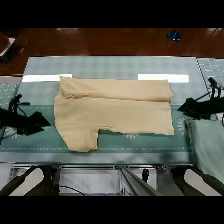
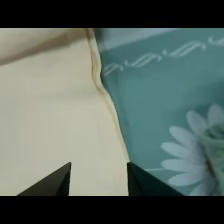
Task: Fold the shirts.
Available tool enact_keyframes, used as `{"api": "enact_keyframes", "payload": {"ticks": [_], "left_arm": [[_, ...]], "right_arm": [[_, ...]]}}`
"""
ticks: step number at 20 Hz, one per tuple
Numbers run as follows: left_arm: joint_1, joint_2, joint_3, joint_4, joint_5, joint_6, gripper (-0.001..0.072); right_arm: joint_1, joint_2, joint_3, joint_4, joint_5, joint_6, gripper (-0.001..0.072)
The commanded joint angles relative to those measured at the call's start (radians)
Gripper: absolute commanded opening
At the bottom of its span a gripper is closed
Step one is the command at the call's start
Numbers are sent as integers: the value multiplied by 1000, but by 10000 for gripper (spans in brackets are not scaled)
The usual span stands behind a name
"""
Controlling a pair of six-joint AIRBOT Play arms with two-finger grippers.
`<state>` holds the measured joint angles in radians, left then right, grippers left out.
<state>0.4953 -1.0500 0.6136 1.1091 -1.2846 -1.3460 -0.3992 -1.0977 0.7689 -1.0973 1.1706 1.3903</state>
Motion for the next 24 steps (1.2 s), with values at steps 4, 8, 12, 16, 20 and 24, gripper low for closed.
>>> {"api": "enact_keyframes", "payload": {"ticks": [4, 8, 12, 16, 20, 24], "left_arm": [[141, 133, -360, -341, 151, 186, 504], [40, 114, -389, -346, 246, 186, 504], [-87, 53, -386, -415, 367, 187, 473], [-127, 16, -357, -413, 314, 247, 23], [-126, 16, -335, -410, 286, 246, 23], [-126, 16, -335, -411, 286, 246, 23]], "right_arm": [[-8, 131, -265, 232, -52, -86, 410], [-8, 132, -265, 238, -42, -82, 410], [-9, 131, -265, 244, -72, -50, 410], [-56, 132, -264, 84, -38, 11, 410], [-109, 131, -264, -155, 65, 89, 410], [-108, 83, -268, -102, 84, 86, 410]]}}
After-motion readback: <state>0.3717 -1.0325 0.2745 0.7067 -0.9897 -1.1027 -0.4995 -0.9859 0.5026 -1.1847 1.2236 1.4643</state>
